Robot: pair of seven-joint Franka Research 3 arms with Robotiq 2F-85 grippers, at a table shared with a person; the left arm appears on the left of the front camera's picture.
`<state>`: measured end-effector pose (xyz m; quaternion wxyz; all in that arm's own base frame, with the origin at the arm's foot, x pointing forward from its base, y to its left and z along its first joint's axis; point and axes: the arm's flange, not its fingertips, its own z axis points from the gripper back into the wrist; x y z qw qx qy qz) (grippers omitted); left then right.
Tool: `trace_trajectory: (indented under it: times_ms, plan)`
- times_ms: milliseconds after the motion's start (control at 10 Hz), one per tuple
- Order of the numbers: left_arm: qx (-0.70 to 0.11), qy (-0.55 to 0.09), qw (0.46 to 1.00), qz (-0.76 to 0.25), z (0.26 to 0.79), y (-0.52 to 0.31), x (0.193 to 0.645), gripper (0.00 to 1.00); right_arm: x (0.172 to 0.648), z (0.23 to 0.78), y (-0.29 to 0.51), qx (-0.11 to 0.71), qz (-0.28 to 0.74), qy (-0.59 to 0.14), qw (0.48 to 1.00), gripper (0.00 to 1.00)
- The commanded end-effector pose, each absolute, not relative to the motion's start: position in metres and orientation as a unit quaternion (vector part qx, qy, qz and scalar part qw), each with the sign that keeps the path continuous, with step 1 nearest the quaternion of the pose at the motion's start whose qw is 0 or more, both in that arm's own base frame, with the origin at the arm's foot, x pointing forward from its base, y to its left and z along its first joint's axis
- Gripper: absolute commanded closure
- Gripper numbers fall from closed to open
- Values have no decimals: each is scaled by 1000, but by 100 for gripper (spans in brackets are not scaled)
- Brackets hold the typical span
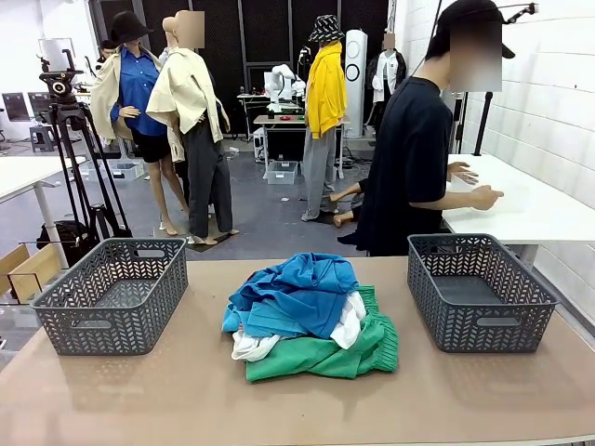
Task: Sort the tops and bottoms.
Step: Lift clothes from the center of the table with your left hand.
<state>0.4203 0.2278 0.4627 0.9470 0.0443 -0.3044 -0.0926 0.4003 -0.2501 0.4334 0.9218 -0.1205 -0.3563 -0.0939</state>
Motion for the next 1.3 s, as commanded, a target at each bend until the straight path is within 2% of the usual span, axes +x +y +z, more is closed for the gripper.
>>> trace_trajectory:
  times_ms: [0,1200]
  plan:
    - [44,-310,945,-97,460,232,419,0,401,436,-253,-122,-92,-353,923,0]
    - [44,-310,945,-97,460,232,419,0,401,436,-253,-122,-92,-353,923,0]
